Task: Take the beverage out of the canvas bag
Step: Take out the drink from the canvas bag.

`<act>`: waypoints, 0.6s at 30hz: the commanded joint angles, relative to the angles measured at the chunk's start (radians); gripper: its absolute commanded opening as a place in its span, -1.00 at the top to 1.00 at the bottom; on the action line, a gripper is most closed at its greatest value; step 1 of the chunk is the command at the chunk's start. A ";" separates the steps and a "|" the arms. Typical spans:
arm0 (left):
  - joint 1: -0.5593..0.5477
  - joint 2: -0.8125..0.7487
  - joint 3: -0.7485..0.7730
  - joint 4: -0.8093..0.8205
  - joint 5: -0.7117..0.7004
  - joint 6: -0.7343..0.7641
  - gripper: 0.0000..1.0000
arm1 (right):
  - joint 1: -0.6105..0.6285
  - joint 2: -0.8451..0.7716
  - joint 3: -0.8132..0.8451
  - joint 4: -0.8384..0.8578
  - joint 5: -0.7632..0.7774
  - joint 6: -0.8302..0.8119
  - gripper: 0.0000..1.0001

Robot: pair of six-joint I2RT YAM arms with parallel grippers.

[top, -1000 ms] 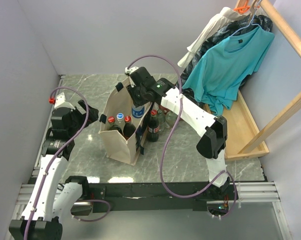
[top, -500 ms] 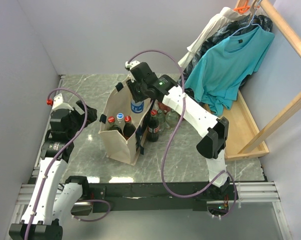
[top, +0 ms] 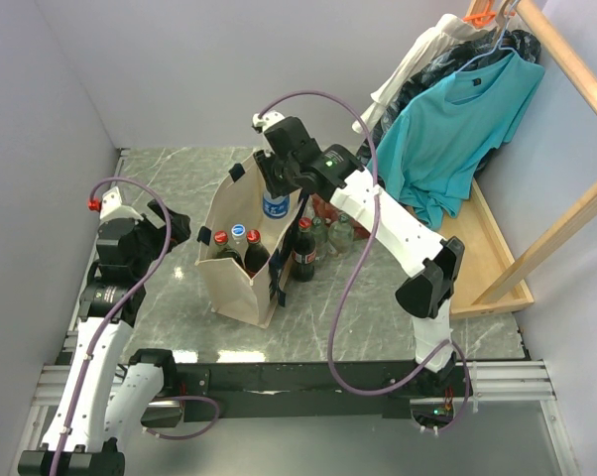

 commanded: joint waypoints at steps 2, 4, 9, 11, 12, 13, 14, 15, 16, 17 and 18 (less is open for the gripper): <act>0.006 -0.014 0.008 0.007 -0.033 0.003 -0.93 | 0.019 -0.152 0.069 0.126 0.041 -0.025 1.00; 0.006 -0.014 0.005 0.009 -0.030 -0.001 -0.93 | 0.017 -0.158 0.074 0.126 0.044 -0.028 1.00; 0.006 -0.013 -0.001 0.015 -0.023 -0.006 -0.93 | 0.017 -0.169 0.100 0.117 0.046 -0.031 1.00; 0.006 -0.011 -0.001 0.016 -0.022 -0.005 -0.93 | 0.022 -0.187 0.092 0.128 0.052 -0.034 1.00; 0.006 -0.010 -0.002 0.018 -0.022 -0.006 -0.93 | 0.023 -0.193 0.086 0.131 0.052 -0.032 1.00; 0.006 -0.006 -0.002 0.018 -0.019 -0.006 -0.93 | 0.026 -0.199 0.082 0.134 0.054 -0.035 1.00; 0.006 -0.005 -0.002 0.020 -0.017 -0.006 -0.93 | 0.025 -0.212 0.079 0.143 0.054 -0.035 1.00; 0.006 -0.005 -0.001 0.020 -0.017 -0.006 -0.93 | 0.026 -0.218 0.073 0.146 0.057 -0.035 1.00; 0.006 -0.003 -0.001 0.020 -0.017 -0.009 -0.93 | 0.026 -0.223 0.071 0.148 0.058 -0.038 1.00; 0.006 -0.003 -0.002 0.023 -0.016 -0.009 -0.93 | 0.028 -0.230 0.071 0.149 0.060 -0.041 1.00; 0.006 -0.002 -0.001 0.023 -0.016 -0.006 -0.93 | 0.028 -0.235 0.069 0.149 0.061 -0.040 1.00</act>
